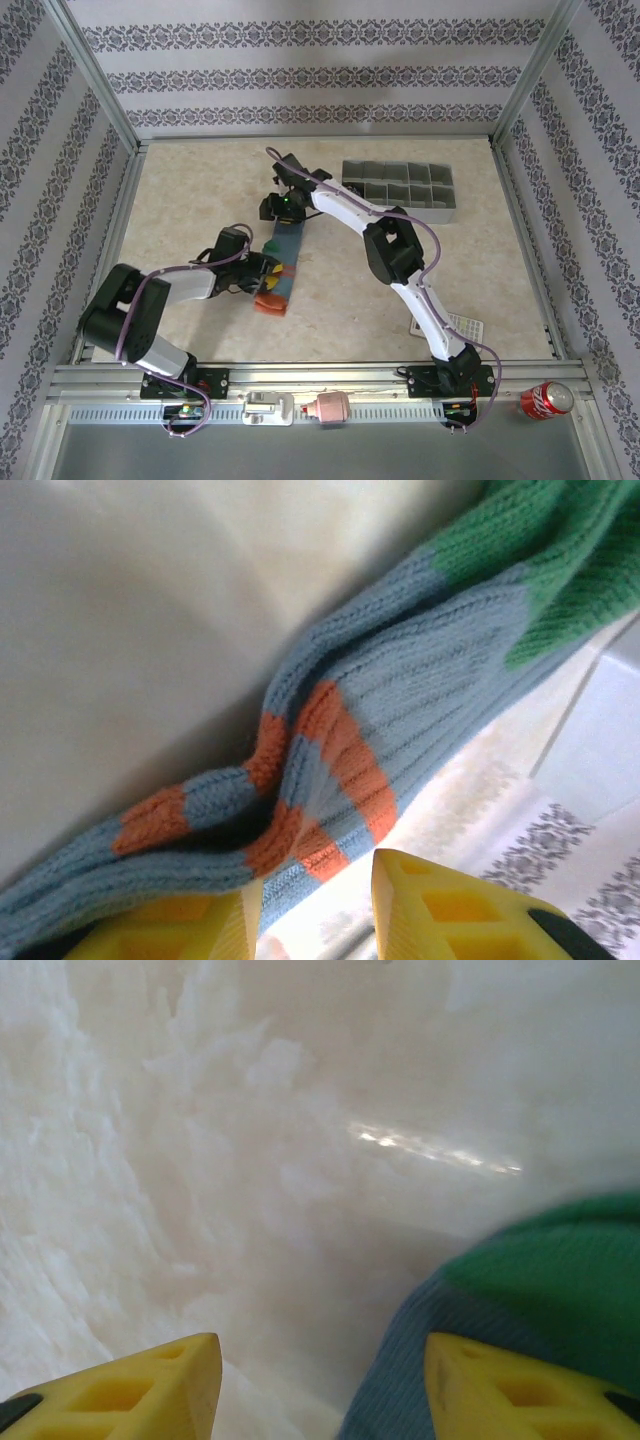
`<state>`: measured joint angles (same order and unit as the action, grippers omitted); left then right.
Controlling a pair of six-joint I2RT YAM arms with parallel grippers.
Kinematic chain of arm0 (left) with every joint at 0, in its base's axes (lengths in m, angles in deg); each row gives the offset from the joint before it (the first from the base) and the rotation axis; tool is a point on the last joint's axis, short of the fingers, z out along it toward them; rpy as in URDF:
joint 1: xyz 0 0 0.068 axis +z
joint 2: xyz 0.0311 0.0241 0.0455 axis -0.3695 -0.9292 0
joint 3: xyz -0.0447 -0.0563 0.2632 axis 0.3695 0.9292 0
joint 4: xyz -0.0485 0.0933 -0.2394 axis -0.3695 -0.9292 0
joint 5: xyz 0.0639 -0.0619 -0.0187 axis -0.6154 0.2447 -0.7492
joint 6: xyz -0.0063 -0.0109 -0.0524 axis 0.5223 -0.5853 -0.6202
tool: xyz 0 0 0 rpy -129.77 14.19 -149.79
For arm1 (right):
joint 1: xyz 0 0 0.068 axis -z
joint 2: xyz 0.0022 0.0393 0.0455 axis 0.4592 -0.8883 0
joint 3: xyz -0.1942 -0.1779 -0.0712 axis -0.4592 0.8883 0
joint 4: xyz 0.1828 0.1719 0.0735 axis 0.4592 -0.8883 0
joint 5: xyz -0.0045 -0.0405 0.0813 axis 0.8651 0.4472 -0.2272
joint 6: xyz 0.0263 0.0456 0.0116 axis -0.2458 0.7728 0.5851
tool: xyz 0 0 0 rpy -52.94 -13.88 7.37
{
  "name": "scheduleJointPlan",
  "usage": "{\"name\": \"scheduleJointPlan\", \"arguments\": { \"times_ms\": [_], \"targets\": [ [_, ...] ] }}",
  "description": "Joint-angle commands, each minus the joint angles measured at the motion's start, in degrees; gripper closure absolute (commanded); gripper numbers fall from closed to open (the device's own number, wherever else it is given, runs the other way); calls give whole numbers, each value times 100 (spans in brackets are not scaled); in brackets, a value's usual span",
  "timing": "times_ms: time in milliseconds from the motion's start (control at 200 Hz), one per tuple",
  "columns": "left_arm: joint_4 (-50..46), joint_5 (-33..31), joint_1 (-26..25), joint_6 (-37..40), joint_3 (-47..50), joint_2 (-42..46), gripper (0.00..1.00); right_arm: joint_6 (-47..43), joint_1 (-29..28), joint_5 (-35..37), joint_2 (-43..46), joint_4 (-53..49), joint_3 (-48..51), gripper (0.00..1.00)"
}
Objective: Roll the socks
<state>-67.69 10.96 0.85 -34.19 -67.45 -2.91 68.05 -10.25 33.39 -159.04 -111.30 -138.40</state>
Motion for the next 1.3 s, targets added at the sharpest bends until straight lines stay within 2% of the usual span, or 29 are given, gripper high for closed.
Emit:
{"name": "scheduleJointPlan", "arguments": {
  "times_ms": [0, 55, 120, 160, 210, 280, 370, 430, 460, 545, 630, 714, 834, 1114, 1149, 1219, 1294],
  "targets": [
    [910, -276, -334, -1219, 42, -327, 67, -1232, 27, 539, 1389, -9, 675, 43],
    [823, -362, -401, -1363, 20, -246, 67, -1645, -16, 1058, 2251, 541, 1553, 41],
    [580, -467, -417, -1377, -19, 36, 66, -2250, -114, 1504, 3436, 1763, 3057, 40],
    [392, -508, -397, -1340, -61, 259, 65, -2639, -208, 1821, 4138, 2655, 4218, 34],
    [-89, -534, -316, -1096, -202, 590, 63, -3058, -329, 2105, 4822, 3501, 5261, 23],
    [-1377, -612, -79, -343, -600, 1088, 59, -3332, -381, 1872, 5537, 4226, 6430, 3],
    [-2690, -782, 272, 556, -952, 1610, 57, -3492, -403, 1155, 6174, 4414, 7451, 2],
    [-3355, -714, 505, 1072, -998, 1802, 57, -4199, -647, 427, 6558, 4194, 7892, 2],
    [-3622, -672, 593, 1289, -975, 1866, 56, -4729, -895, 380, 6713, 4032, 8074, 2],
    [-4072, -529, 662, 1714, -775, 2007, 58, -5756, -1819, 1454, 6819, 3772, 8444, 2],
    [-4065, -277, 661, 1765, -423, 2125, 61, -6321, -2327, 1821, 6535, 3824, 8628, 2],
    [-3620, 67, 656, 1634, -44, 2180, 65, -6542, -2619, 2181, 6023, 4077, 8559, 4],
    [-3349, 339, 554, 1733, -22, 1855, 70, -6700, -2763, 2500, 5313, 4195, 8139, 14],
    [-2697, 372, 254, 1543, -71, 1217, 70, -6935, -2805, 2768, 4394, 4286, 7644, 31],
    [-2682, 356, 252, 1530, -75, 1199, 70, -6943, -2800, 2738, 4344, 4257, 7604, 35],
    [-2651, 347, 249, 1527, -79, 1172, 70, -6899, -2803, 2643, 4265, 4139, 7520, 50],
    [-2685, 322, 249, 1544, -117, 1163, 70, -6822, -2809, 2611, 4223, 4043, 7491, 59]
  ]
}}
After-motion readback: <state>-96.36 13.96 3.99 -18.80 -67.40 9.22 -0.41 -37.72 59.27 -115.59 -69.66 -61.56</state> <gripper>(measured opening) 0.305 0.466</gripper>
